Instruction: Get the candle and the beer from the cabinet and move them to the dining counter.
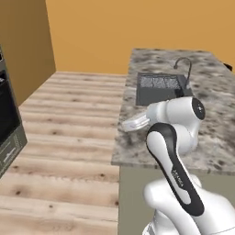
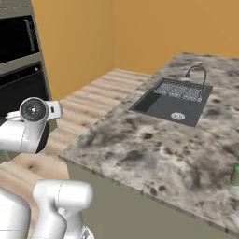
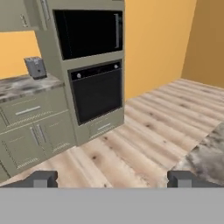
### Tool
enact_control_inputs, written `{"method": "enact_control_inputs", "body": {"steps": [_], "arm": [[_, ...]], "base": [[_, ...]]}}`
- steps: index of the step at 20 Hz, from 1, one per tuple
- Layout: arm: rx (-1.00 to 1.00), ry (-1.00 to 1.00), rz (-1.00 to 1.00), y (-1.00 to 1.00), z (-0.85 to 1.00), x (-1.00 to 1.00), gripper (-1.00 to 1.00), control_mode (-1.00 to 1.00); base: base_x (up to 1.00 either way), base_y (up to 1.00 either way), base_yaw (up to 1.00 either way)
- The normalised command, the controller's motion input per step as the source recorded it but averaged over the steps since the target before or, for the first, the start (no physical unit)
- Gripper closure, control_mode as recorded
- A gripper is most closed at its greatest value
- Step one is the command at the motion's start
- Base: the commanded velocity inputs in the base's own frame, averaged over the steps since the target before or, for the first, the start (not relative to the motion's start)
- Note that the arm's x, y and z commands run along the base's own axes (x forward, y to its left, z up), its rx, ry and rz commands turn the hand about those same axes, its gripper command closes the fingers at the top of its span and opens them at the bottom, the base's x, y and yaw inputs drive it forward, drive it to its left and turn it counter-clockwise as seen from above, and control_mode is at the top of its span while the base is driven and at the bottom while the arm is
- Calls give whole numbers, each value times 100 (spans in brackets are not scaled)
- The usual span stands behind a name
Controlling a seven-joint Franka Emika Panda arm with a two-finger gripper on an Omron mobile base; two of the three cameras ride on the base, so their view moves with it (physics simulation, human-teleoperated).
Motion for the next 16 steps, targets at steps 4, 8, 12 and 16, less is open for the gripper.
{"method": "enact_control_inputs", "body": {"steps": [4, 8, 12, 16], "arm": [[0, 0, 0, 0, 0, 0, -100, 100], [0, 0, 0, 0, 0, 0, -100, 100], [0, 0, 0, 0, 0, 0, -100, 100], [0, 0, 0, 0, 0, 0, -100, 100]], "base": [[0, 100, 23], [-1, 100, 24], [-7, 100, 30], [0, 85, 40]]}}
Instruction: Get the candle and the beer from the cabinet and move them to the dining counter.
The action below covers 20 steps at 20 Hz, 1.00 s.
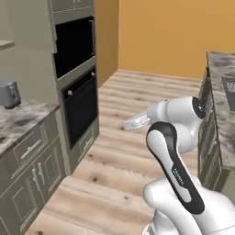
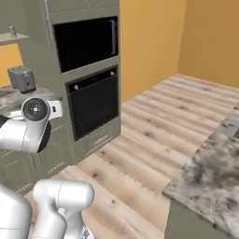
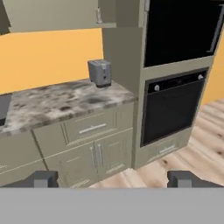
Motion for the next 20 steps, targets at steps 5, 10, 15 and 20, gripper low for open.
{"method": "enact_control_inputs", "body": {"steps": [5, 10, 15, 20], "arm": [[0, 0, 0, 0, 0, 0, -100, 100], [0, 0, 0, 0, 0, 0, -100, 100], [0, 0, 0, 0, 0, 0, -100, 100], [0, 0, 0, 0, 0, 0, -100, 100]], "base": [[5, 48, 46], [29, 20, 46], [66, 1, 43], [74, 0, 44]]}}
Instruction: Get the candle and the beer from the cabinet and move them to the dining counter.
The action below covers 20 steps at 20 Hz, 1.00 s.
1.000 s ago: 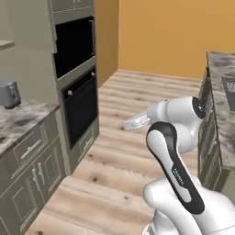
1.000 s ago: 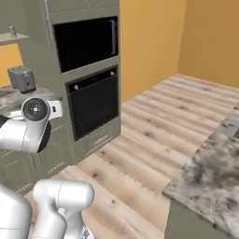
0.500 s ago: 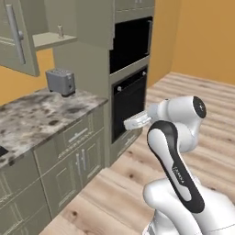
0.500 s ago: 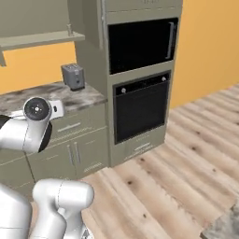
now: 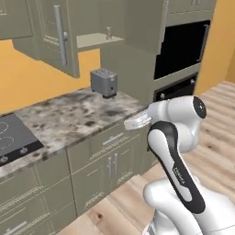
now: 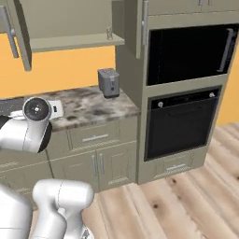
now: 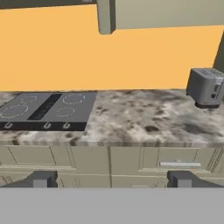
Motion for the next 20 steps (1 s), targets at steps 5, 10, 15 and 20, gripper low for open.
{"method": "enact_control_inputs", "body": {"steps": [5, 10, 15, 20], "arm": [[0, 0, 0, 0, 0, 0, -100, 100], [0, 0, 0, 0, 0, 0, -100, 100], [0, 0, 0, 0, 0, 0, -100, 100], [0, 0, 0, 0, 0, 0, -100, 100]], "base": [[71, -12, 41], [48, -42, 36], [45, -46, 32], [60, -38, 27]]}}
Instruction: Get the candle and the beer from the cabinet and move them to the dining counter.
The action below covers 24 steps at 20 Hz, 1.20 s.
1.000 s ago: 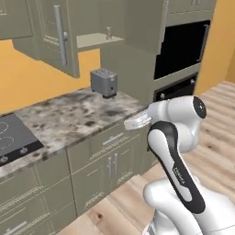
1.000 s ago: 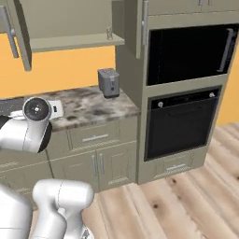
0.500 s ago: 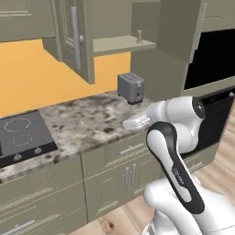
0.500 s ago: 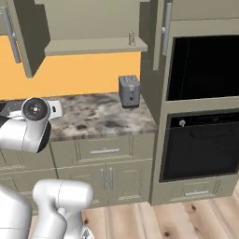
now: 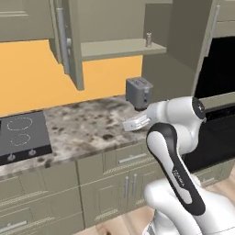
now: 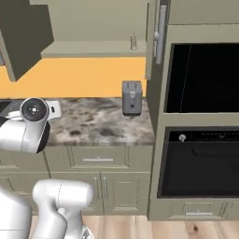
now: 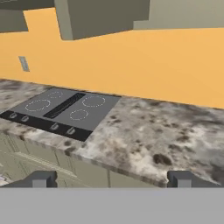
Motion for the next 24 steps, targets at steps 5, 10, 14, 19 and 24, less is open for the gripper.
{"method": "enact_control_inputs", "body": {"steps": [5, 10, 14, 19, 24], "arm": [[0, 0, 0, 0, 0, 0, -100, 100], [0, 0, 0, 0, 0, 0, -100, 100], [0, 0, 0, 0, 0, 0, -100, 100], [0, 0, 0, 0, 0, 0, -100, 100], [0, 0, 0, 0, 0, 0, -100, 100]], "base": [[61, -46, 27], [56, -40, 15], [67, -11, 1], [71, 0, -4], [55, -9, -9]]}}
